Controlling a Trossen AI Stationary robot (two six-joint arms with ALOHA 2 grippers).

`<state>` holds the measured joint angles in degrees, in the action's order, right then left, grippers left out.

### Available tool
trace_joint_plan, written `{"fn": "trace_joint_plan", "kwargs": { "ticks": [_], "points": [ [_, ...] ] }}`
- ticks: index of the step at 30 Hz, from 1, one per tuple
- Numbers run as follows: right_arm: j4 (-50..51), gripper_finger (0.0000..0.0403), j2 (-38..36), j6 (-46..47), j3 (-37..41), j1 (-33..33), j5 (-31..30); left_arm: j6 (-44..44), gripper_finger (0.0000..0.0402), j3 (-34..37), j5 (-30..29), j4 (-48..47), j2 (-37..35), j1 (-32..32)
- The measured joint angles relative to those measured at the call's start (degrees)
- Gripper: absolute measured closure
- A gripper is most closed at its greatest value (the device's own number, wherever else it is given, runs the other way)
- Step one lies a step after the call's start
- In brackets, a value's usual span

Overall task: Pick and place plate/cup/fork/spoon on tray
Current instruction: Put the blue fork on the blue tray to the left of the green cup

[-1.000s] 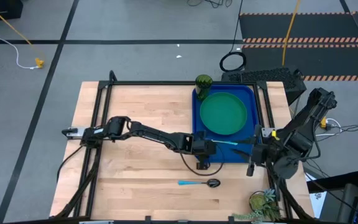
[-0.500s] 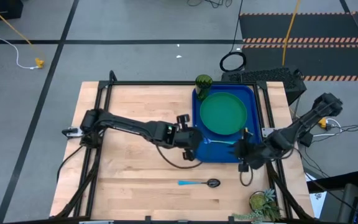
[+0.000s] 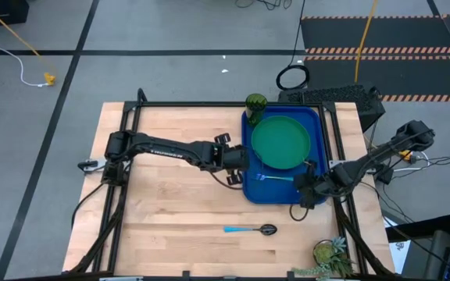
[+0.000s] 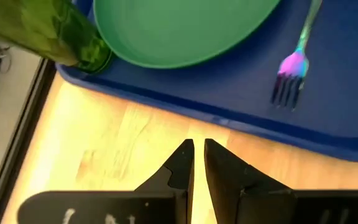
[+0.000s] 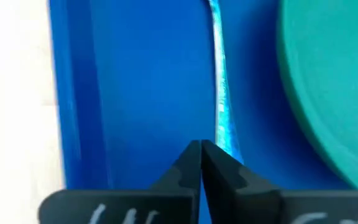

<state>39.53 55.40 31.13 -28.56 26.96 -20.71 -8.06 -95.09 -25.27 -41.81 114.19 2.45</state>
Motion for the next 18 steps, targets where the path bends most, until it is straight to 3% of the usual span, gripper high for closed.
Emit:
{"fn": "trace_joint_plan", "kwargs": {
  "ticks": [7, 14, 18],
  "points": [
    [-3.0, 0.0402, 0.0, 1.1, 2.0, -3.8, 0.0, 0.8, 0.036, 0.0, 0.3, -0.3, 0.1, 0.2],
    [-4.2, 0.0403, 0.0, 3.0, 6.7, -7.1, 5.5, 2.4, 0.036, 0.0, 0.3, -0.8, 0.1, 0.6],
    [-5.2, 0.0403, 0.0, 3.2, 6.8, -7.2, 5.3, 2.6, 0.036, 0.0, 0.3, -1.0, -0.4, 0.3]
  ]
}}
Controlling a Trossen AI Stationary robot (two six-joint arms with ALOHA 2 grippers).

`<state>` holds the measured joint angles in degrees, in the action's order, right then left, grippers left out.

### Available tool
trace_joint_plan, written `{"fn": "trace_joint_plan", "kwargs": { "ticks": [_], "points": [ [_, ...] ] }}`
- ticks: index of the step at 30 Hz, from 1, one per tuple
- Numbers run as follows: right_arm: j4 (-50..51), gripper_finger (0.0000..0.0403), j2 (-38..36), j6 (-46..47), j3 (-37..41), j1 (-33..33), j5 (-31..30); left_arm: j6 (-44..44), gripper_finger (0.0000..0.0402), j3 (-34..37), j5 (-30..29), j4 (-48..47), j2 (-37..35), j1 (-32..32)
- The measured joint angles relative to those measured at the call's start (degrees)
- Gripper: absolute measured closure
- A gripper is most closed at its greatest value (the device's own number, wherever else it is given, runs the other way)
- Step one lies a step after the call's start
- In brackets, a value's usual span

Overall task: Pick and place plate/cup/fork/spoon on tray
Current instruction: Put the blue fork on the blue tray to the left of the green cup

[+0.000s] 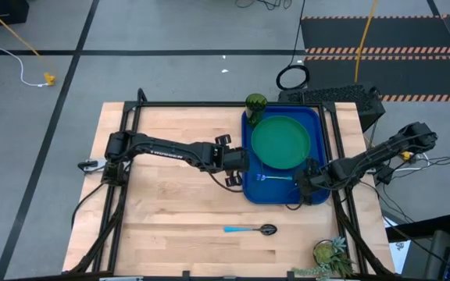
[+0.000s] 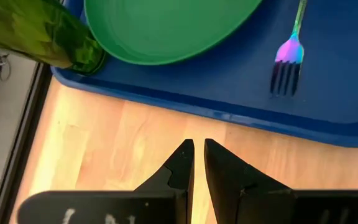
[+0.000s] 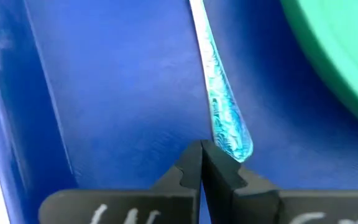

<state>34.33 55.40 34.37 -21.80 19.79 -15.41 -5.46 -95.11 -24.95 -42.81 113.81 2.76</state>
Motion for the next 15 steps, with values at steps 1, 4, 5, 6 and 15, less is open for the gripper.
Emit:
{"fn": "trace_joint_plan", "kwargs": {
  "ticks": [1, 4, 5, 6, 15],
  "points": [
    [0.2, 0.0403, 0.0, 0.1, 0.0, 0.0, -0.6, 0.0, 0.036, 0.0, 0.0, 0.1, -0.2, 0.0],
    [0.2, 0.0403, 0.0, 0.3, 0.0, 0.0, -0.8, 0.0, 0.036, -0.1, 0.0, 1.1, -0.6, 0.0],
    [0.2, 0.0403, 0.0, 0.3, 0.0, 0.0, -0.8, 0.0, 0.036, 0.0, 0.0, 0.7, -1.0, 0.0],
    [0.2, 0.0403, 0.0, 0.3, 0.0, 0.0, -0.8, 0.0, 0.036, 0.0, 0.1, 0.6, -1.3, 0.2],
    [-0.1, 0.0403, -0.3, 0.5, 0.0, 0.0, -0.9, -0.5, 0.036, 0.0, 0.6, 2.1, -2.4, 0.5]
  ]
}}
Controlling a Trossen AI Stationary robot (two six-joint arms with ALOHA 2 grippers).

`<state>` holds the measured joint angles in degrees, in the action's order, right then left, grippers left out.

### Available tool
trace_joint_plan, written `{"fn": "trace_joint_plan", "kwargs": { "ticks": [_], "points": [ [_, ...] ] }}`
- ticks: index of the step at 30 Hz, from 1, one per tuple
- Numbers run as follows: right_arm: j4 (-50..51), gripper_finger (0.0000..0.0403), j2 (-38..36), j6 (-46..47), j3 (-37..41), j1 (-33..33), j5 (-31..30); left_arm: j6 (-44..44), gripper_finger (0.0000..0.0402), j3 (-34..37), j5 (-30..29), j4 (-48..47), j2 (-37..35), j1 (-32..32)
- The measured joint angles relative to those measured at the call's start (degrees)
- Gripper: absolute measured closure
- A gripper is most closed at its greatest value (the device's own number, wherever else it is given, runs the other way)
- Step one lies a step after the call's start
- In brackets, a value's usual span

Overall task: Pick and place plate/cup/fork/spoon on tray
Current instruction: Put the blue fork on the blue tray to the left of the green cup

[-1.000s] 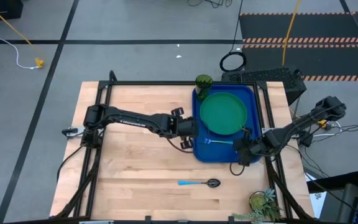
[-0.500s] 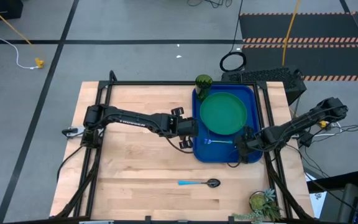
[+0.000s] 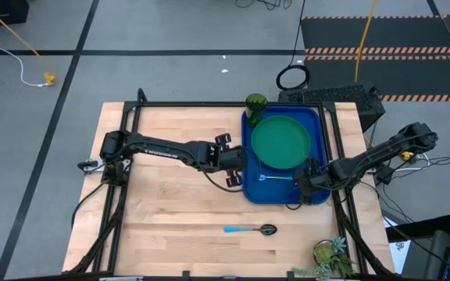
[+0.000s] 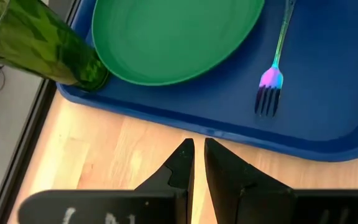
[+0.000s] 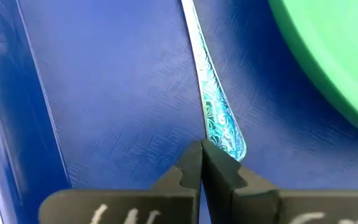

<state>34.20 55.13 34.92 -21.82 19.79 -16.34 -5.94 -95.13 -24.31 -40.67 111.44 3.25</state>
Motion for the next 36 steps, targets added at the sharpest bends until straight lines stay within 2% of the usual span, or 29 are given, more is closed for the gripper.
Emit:
{"fn": "trace_joint_plan", "kwargs": {
  "ticks": [10, 28, 36],
  "points": [
    [1.3, 0.0403, 0.0, 0.7, 0.0, -0.6, -2.9, 0.0, 0.036, 0.0, 0.8, 0.7, 0.0, 0.1],
    [0.4, 0.0403, -0.8, 0.6, -0.1, -1.8, -1.5, 0.2, 0.036, 0.0, 0.9, 0.9, 0.0, 0.4],
    [4.6, 0.0403, -0.8, 4.4, -0.1, -1.8, -1.6, 0.9, 0.036, 0.0, 0.9, 1.9, 0.0, 0.4]
  ]
}}
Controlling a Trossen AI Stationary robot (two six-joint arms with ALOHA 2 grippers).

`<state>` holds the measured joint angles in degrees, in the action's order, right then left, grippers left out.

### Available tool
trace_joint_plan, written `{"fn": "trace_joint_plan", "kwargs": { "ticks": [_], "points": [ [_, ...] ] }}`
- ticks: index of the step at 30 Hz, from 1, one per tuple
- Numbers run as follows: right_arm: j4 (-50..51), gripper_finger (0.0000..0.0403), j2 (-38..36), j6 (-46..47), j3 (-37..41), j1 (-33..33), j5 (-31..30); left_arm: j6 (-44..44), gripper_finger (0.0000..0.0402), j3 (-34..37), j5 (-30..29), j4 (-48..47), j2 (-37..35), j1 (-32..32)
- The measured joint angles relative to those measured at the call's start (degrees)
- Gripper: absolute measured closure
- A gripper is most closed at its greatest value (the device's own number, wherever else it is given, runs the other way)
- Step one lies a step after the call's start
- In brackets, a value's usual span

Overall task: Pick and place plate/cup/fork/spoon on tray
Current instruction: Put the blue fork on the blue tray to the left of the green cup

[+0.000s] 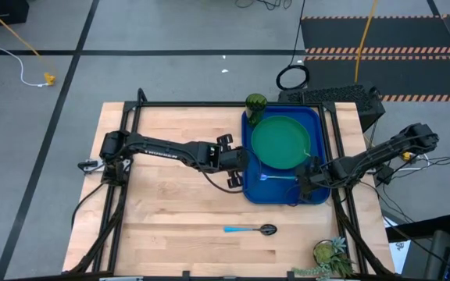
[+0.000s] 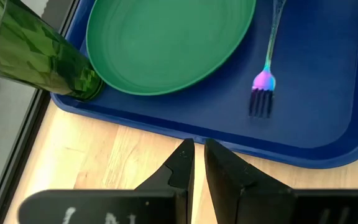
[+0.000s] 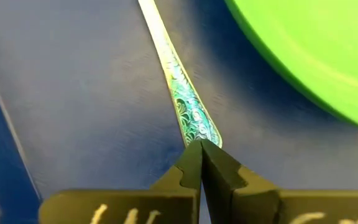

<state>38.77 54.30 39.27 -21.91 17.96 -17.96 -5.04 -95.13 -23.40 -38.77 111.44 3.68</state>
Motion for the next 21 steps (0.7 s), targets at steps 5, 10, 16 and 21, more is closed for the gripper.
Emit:
{"fn": "trace_joint_plan", "kwargs": {
  "ticks": [5, 10, 16, 21],
  "points": [
    [1.1, 0.0403, 0.0, 1.0, 0.0, 0.0, 0.0, 0.0, 0.036, 0.0, 0.0, 0.0, 0.0, 0.0],
    [3.0, 0.0403, 0.0, 2.3, -0.1, -0.7, 0.0, -0.1, 0.036, 0.0, 0.9, 0.1, 0.0, 0.1],
    [3.0, 0.0403, 0.0, 2.9, -0.1, -1.1, 1.0, -0.1, 0.036, 0.0, 0.9, 0.1, 0.0, 0.1],
    [2.8, 0.0403, 0.0, 3.2, -0.1, -1.1, 1.5, -0.1, 0.036, 0.0, 1.0, 0.1, 0.0, 0.1]
  ]
}}
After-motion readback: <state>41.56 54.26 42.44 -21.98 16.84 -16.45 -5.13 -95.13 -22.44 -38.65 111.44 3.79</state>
